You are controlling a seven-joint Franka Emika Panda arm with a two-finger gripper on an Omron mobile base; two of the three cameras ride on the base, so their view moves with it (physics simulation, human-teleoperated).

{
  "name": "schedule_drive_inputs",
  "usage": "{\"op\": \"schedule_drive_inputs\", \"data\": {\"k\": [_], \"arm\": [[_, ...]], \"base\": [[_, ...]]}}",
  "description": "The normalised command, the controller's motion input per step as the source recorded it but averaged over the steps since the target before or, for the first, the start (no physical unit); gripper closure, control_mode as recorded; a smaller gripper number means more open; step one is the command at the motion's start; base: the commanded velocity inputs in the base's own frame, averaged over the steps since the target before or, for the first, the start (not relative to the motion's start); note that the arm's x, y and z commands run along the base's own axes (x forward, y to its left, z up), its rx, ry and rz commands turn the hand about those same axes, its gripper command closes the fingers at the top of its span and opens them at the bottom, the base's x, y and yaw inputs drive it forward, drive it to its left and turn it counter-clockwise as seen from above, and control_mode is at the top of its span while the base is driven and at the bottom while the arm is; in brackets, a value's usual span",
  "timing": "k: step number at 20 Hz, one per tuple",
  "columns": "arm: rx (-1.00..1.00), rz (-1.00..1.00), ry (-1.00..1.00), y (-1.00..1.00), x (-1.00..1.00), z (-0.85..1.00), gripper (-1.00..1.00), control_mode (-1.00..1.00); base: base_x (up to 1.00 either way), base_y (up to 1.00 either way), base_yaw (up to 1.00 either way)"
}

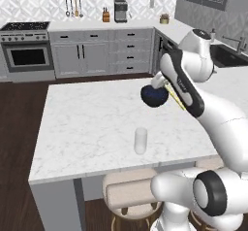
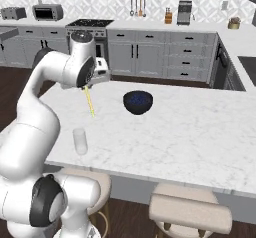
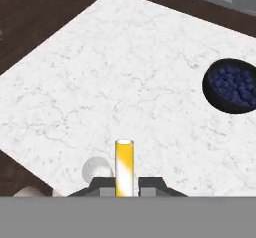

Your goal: Take a straw from the drawer in front and place it inside the glass cup on the dining counter.

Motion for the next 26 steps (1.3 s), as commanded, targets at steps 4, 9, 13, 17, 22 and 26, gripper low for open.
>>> {"op": "schedule_drive_inputs", "data": {"k": [4,9,13,17,22,26], "arm": [[0.14,0.61,-0.37,-0.53,0.03,0.00,1.00,-1.00],[0.08,0.58,-0.23,0.04,0.21,-0.06,1.00,-1.00],[0.02,0.41,-0.15,0.58,0.14,-0.15,1.00,-1.00],[0.11,0.27,-0.18,0.50,-0.01,0.00,1.00,-1.00],[0.23,0.12,-0.03,0.11,0.00,-0.01,1.00,-1.00],[0.27,0.05,0.09,0.00,0.09,-0.21,1.00,-1.00]], "base": [[0.00,0.00,0.00],[0.00,0.00,0.00],[0.00,0.00,0.00],[0.00,0.00,0.00],[0.00,0.00,0.00],[0.00,0.00,0.00]]}}
